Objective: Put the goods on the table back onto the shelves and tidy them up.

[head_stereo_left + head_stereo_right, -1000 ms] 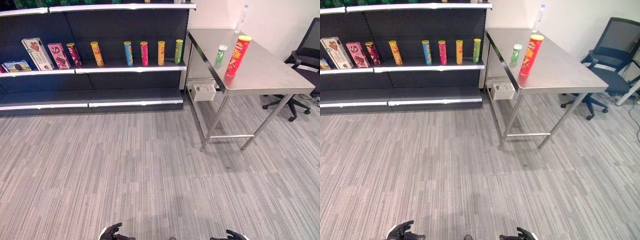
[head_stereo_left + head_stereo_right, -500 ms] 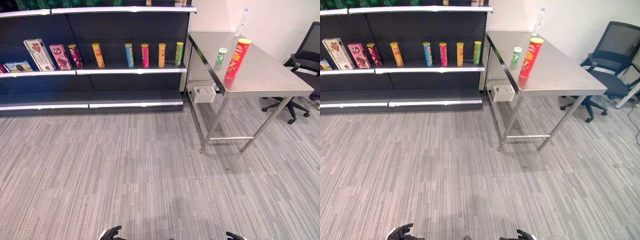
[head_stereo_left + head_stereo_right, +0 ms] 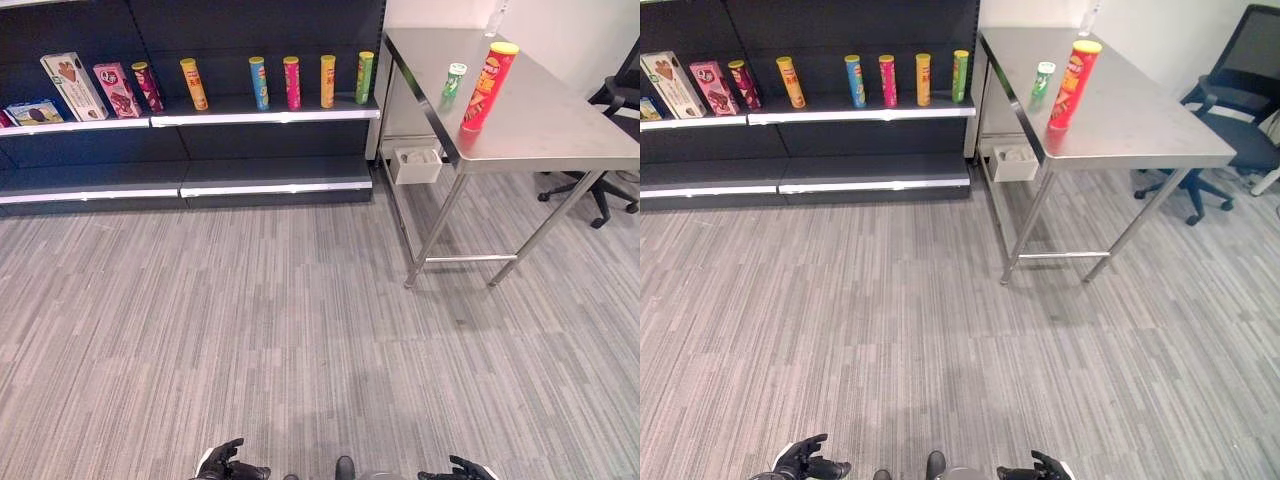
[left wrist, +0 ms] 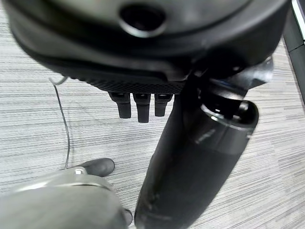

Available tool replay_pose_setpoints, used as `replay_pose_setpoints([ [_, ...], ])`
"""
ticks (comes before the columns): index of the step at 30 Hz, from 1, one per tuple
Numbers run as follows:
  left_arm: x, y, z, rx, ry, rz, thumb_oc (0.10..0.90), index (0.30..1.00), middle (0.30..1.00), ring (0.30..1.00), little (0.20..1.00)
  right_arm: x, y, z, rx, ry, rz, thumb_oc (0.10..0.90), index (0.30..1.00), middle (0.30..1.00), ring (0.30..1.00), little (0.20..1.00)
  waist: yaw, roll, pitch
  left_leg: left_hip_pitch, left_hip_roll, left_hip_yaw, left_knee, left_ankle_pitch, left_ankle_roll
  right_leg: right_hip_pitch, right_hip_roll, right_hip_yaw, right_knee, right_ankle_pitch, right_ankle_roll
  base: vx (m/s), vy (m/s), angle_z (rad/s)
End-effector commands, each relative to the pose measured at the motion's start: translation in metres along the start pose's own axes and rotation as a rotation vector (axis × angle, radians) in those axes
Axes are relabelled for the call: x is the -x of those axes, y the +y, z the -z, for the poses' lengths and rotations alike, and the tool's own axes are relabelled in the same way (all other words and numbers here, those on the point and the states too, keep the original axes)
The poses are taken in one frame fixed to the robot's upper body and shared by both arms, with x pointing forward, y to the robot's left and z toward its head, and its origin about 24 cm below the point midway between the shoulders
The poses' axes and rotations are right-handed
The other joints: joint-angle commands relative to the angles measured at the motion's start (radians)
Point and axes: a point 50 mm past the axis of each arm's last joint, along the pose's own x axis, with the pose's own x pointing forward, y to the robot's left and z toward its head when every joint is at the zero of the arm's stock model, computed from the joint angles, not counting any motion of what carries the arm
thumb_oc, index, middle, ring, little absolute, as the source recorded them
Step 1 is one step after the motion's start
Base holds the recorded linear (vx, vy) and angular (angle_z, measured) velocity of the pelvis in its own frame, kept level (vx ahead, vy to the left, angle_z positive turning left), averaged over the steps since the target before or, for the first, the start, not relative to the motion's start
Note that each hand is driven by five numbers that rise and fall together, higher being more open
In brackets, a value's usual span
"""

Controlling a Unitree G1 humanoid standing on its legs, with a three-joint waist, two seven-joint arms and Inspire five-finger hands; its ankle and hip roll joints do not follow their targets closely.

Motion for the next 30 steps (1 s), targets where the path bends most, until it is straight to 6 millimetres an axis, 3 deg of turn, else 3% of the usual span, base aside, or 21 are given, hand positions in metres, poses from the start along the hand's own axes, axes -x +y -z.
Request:
replay_pose_setpoints([
  [1,-0.004,0.011,-0.038,0.039,-0.15,-0.043,0.8,0.9,0.9,0.9,0.9,0.0,-0.022,-0.013,-0.043,-0.065,0.076,0.8,0.9,0.9,0.9,0.9,0.032,-0.058,0.095,-0.295,0.034,-0.03,0.466,-0.014,-0.046,0.076,-0.098,0.069,-0.069,-0.057,0.178,0.07,-0.155,0.38],
  [4,-0.003,0.008,-0.031,0.038,-0.129,-0.036,0.8,0.9,0.9,0.9,0.9,0.0,-0.023,-0.013,-0.045,-0.064,0.077,0.8,0.9,0.9,0.9,0.9,0.035,-0.048,0.083,-0.276,0.03,-0.022,0.338,-0.033,-0.041,0.088,-0.094,0.067,-0.08,-0.069,0.182,0.19,-0.015,0.11],
  [7,-0.003,0.005,-0.028,0.034,-0.117,-0.028,0.8,0.9,0.9,0.9,0.9,-0.002,-0.024,-0.018,-0.012,-0.076,0.078,0.8,0.9,0.9,0.9,0.9,0.053,-0.012,0.076,-0.264,0.052,0.0,0.013,0.092,-0.07,0.135,-0.073,0.061,-0.105,-0.103,0.191,0.37,0.083,0.02],
  [9,-0.003,0.005,-0.026,0.032,-0.112,-0.03,0.8,0.9,0.9,0.9,0.9,-0.002,-0.026,-0.019,0.0,-0.072,0.087,0.8,0.9,0.9,0.9,0.9,0.059,-0.003,0.07,-0.283,0.058,0.025,-0.091,0.114,-0.078,0.17,-0.067,0.067,-0.114,-0.13,0.192,0.39,0.105,-0.15],
  [12,-0.002,0.007,-0.013,0.035,-0.071,-0.039,0.8,0.9,0.9,0.9,0.9,-0.002,-0.021,-0.017,0.022,-0.069,0.069,0.8,0.9,0.9,0.9,0.9,0.066,0.007,0.044,-0.26,0.057,0.043,-0.122,0.167,-0.093,0.24,-0.069,0.108,-0.132,-0.157,0.211,0.54,0.172,-0.12],
  [14,0.0,0.011,-0.009,0.041,-0.059,-0.052,0.8,0.9,0.9,0.9,0.9,-0.002,-0.017,-0.016,0.037,-0.066,0.055,0.8,0.9,0.9,0.9,0.9,0.081,0.0,0.021,-0.246,0.05,0.059,-0.104,0.177,-0.084,0.267,-0.098,0.125,-0.139,-0.159,0.228,0.5,0.158,-0.82],
  [16,-0.002,0.015,-0.016,0.044,-0.084,-0.06,0.8,0.9,0.9,0.9,0.9,-0.003,-0.017,-0.02,0.049,-0.075,0.045,0.8,0.9,0.9,0.9,0.9,0.094,-0.017,0.004,-0.218,0.027,0.082,-0.073,0.134,-0.054,0.248,-0.15,0.132,-0.073,-0.133,0.26,0.42,0.139,-0.72],
  [17,-0.002,0.015,-0.016,0.043,-0.084,-0.06,0.8,0.9,0.9,0.9,0.9,-0.003,-0.017,-0.02,0.049,-0.074,0.044,0.8,0.9,0.9,0.9,0.9,0.095,-0.018,0.004,-0.218,0.027,0.083,-0.073,0.133,-0.054,0.247,-0.151,0.133,-0.071,-0.134,0.26,0.37,0.13,-0.75],
  [19,-0.002,0.019,-0.023,0.047,-0.105,-0.07,0.8,0.9,0.9,0.9,0.9,-0.003,-0.017,-0.025,0.038,-0.088,0.044,0.8,0.9,0.9,0.9,0.9,0.091,-0.024,0.012,-0.192,0.007,0.094,-0.063,0.097,-0.03,0.182,-0.181,0.139,0.066,-0.069,0.282,0.2,0.108,-0.34],
  [20,-0.003,0.021,-0.031,0.052,-0.128,-0.081,0.8,0.9,0.9,0.9,0.9,-0.004,-0.017,-0.031,0.043,-0.105,0.046,0.8,0.9,0.9,0.9,0.9,0.089,-0.024,0.023,-0.187,0.002,0.104,-0.051,0.076,-0.015,0.119,-0.195,0.15,0.157,0.007,0.298,0.21,0.133,-0.05],
  [22,-0.004,0.024,-0.042,0.058,-0.162,-0.09,0.8,0.9,0.9,0.9,0.9,-0.005,-0.016,-0.039,0.041,-0.126,0.048,0.8,0.9,0.9,0.9,0.9,0.083,-0.017,0.043,-0.156,-0.003,0.111,-0.044,0.044,0.0,0.039,-0.228,0.128,0.248,0.071,0.292,0.22,0.12,-0.13],
  [25,-0.005,0.025,-0.055,0.065,-0.205,-0.091,0.8,0.9,0.9,0.9,0.9,-0.005,-0.014,-0.042,0.025,-0.133,0.048,0.8,0.9,0.9,0.9,0.9,0.072,-0.01,0.042,-0.116,-0.009,0.11,-0.044,0.01,0.002,-0.007,-0.232,0.087,0.143,0.019,0.273,0.26,0.069,-0.13],
  [27,-0.005,0.026,-0.058,0.055,-0.214,-0.092,0.8,0.9,0.9,0.9,0.9,-0.006,-0.014,-0.044,0.026,-0.134,0.044,0.8,0.9,0.9,0.9,0.9,0.057,-0.011,0.037,-0.082,-0.016,0.112,-0.061,-0.01,0.007,-0.069,-0.179,0.083,0.047,0.005,0.278,0.23,0.01,-0.04],
  [28,-0.005,0.026,-0.058,0.055,-0.214,-0.092,0.8,0.9,0.9,0.9,0.9,-0.006,-0.015,-0.044,0.026,-0.134,0.045,0.8,0.9,0.9,0.9,0.9,0.056,-0.01,0.04,-0.078,-0.016,0.11,-0.061,-0.012,0.007,-0.064,-0.18,0.082,0.046,0.003,0.278,0.43,-0.017,-0.34],
  [29,-0.005,0.025,-0.061,0.038,-0.221,-0.087,0.8,0.9,0.9,0.9,0.9,-0.006,-0.016,-0.041,0.034,-0.123,0.041,0.8,0.9,0.9,0.9,0.9,0.019,-0.022,0.051,-0.004,-0.053,0.079,-0.088,-0.049,0.011,-0.139,-0.089,0.089,-0.145,0.048,0.304,0.34,-0.011,-0.33],
  [30,-0.005,0.025,-0.061,0.039,-0.221,-0.087,0.8,0.9,0.9,0.9,0.9,-0.006,-0.016,-0.041,0.034,-0.123,0.041,0.8,0.9,0.9,0.9,0.9,0.016,-0.019,0.055,0.002,-0.051,0.076,-0.089,-0.051,0.011,-0.131,-0.087,0.086,-0.15,0.049,0.304,0.48,-0.019,-0.31],
])
